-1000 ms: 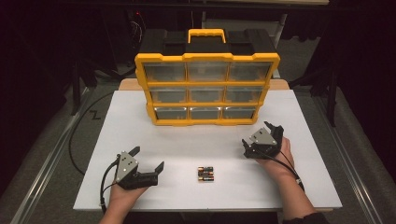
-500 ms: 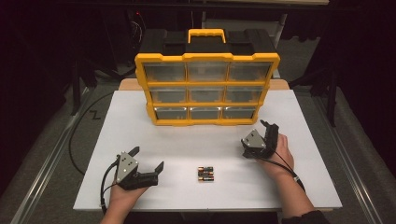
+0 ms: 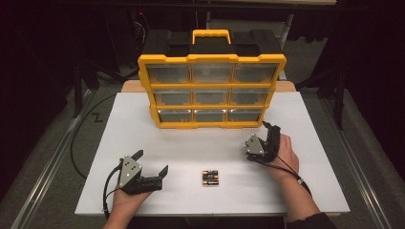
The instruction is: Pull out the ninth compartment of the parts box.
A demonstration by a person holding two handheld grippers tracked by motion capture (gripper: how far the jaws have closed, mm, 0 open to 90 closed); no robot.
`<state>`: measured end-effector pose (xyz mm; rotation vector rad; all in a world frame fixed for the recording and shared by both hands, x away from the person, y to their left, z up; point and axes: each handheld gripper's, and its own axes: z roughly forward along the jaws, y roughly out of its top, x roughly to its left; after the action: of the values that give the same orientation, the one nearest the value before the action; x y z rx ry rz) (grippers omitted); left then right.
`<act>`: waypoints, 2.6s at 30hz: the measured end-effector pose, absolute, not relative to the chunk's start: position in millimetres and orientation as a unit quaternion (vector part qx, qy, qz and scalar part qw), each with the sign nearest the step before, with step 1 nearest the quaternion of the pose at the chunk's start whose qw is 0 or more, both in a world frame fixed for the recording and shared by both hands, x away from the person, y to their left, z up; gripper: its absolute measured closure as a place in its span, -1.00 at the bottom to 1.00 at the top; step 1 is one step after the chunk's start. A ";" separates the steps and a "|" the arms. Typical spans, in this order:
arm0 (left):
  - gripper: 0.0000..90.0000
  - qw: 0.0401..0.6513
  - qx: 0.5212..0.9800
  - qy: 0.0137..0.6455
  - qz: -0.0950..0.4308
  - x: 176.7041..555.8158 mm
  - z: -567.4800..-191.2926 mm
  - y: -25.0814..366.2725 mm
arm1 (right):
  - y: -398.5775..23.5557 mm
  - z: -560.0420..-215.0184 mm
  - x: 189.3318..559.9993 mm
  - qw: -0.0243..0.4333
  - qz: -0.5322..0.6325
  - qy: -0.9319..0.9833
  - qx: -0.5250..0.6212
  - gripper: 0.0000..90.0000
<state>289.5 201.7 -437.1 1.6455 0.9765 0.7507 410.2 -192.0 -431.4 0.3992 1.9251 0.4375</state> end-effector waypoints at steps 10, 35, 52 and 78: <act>-1.00 0.517 0.686 0.398 0.321 288.8 -438.5 200.7 | -184.3 -430.0 407.9 0.570 0.154 0.801 0.100 -0.90; -1.00 0.512 0.681 0.412 0.324 289.1 -441.2 202.8 | -161.3 -432.9 409.4 0.615 0.070 0.785 0.022 -0.77; -1.00 0.514 0.681 0.407 0.326 286.9 -440.2 202.8 | -151.7 -427.1 414.4 0.638 0.035 0.770 -0.006 -0.45; -1.00 0.515 0.687 0.401 0.319 286.0 -438.6 202.2 | -142.3 -415.3 434.1 0.653 0.001 0.757 -0.015 0.19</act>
<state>286.0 202.2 -438.6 1.6492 0.9643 0.7666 434.1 -142.3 -415.3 -0.0333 1.7187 0.0014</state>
